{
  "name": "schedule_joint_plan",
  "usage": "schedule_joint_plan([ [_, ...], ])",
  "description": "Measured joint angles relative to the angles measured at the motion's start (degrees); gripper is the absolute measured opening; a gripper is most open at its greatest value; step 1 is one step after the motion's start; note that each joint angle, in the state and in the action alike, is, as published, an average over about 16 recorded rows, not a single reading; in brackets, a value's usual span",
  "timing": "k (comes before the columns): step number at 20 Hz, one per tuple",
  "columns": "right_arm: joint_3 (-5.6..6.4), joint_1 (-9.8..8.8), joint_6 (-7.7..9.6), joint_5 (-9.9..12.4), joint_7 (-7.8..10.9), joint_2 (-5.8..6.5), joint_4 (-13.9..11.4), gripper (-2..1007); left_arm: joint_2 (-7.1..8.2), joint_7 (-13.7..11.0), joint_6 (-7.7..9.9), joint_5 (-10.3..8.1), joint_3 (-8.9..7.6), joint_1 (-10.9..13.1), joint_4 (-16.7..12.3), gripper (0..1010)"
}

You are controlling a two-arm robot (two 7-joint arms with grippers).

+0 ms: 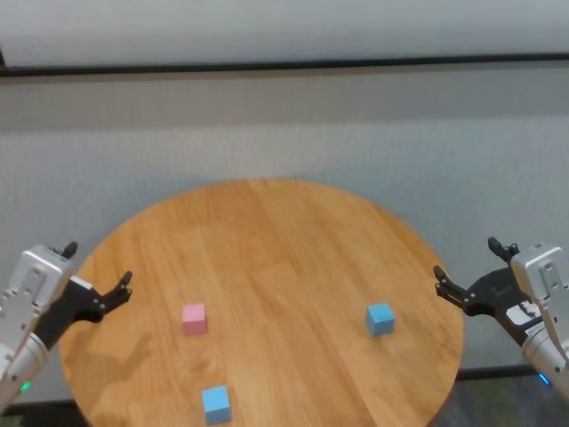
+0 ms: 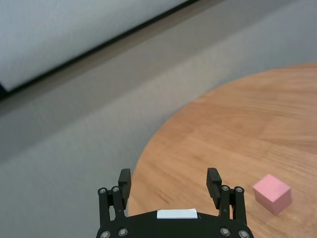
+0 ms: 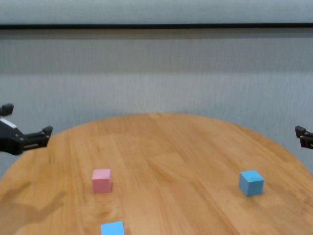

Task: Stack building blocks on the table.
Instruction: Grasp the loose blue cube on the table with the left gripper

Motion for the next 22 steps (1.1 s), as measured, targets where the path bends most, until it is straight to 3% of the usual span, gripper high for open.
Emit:
schedule_joint_plan([
  [7,0.0,0.0,0.0,0.0,0.0,0.0,0.0,1005,4.79,-6.8,-2.06,-3.31,-2.61,3.3,-4.2,1000],
  [14,0.0,0.0,0.0,0.0,0.0,0.0,0.0,1005,9.89,-16.4,-3.86,-10.29,-5.28,7.5,-8.3,1000],
  [18,0.0,0.0,0.0,0.0,0.0,0.0,0.0,1004,11.65,-21.4,-4.3,-13.56,-5.71,9.3,-9.9,1000],
  [22,0.0,0.0,0.0,0.0,0.0,0.0,0.0,1004,12.27,-25.5,-4.44,-15.13,-5.13,10.3,-10.9,1000],
])
